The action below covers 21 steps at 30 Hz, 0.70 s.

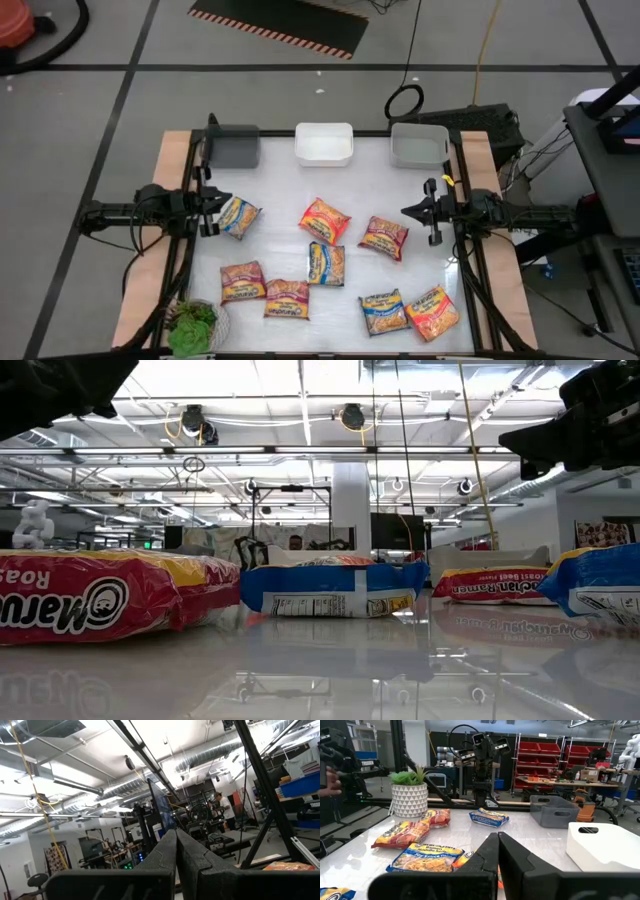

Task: Sort Maruchan noodles
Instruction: Put the top orange noodle pack into the gray bin

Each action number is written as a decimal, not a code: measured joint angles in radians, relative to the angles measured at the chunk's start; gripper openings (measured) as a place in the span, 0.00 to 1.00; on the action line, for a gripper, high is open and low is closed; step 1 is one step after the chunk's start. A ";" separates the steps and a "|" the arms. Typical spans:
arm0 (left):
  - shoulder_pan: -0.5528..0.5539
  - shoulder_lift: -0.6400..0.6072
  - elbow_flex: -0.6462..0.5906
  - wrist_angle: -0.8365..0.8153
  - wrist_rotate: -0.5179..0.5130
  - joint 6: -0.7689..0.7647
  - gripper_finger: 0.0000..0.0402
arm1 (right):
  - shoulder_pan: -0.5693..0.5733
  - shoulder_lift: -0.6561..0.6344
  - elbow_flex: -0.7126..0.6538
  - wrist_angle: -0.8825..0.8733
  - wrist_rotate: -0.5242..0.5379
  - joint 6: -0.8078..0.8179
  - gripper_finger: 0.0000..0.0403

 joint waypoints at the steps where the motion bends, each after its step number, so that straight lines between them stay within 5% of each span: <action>1: 0.000 0.000 0.000 0.000 0.000 -0.006 0.01 | 0.000 0.000 0.000 0.000 0.000 0.000 0.00; 7: -0.001 0.000 0.000 0.000 0.010 -0.328 0.01 | 0.000 0.000 0.000 0.000 0.000 0.000 0.00; 15: -0.003 0.000 0.001 -0.052 0.025 -0.482 0.01 | 0.000 0.000 0.000 0.008 0.000 0.000 0.00; 21: 0.007 0.002 0.000 -0.414 -0.026 -0.334 0.01 | 0.000 0.000 0.000 0.005 0.000 0.076 0.00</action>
